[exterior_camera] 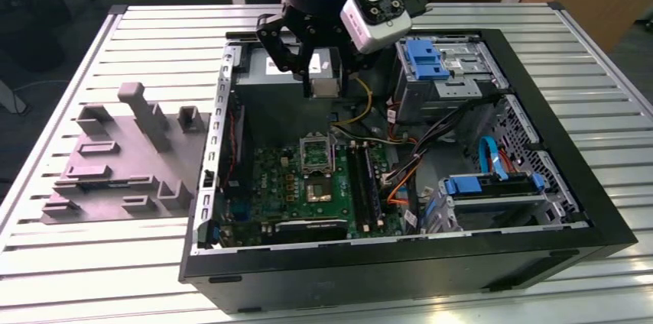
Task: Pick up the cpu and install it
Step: 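Place the cpu into insertion slot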
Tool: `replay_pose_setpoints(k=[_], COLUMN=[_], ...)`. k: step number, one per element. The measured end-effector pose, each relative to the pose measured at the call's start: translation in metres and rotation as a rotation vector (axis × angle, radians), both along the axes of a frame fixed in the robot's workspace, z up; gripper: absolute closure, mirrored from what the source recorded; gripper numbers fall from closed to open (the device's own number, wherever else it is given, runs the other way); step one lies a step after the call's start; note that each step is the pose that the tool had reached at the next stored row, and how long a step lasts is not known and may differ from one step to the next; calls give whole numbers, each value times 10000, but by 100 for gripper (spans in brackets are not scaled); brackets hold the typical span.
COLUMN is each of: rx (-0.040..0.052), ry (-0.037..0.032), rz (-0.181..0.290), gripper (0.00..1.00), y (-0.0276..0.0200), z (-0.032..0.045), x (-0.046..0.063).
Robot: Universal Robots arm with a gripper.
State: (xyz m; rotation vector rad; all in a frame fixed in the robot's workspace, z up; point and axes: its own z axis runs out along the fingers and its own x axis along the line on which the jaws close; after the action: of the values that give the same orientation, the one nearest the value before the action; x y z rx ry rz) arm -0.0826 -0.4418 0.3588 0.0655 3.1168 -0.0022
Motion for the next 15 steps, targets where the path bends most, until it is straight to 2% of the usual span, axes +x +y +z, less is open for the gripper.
replay_pose_setpoints(k=[8, 15], rx=[1, -3], ry=[0, 2], rz=[0, -1], gripper=[53, 53], y=[-7, -7], z=[-3, -40], x=[0, 0])
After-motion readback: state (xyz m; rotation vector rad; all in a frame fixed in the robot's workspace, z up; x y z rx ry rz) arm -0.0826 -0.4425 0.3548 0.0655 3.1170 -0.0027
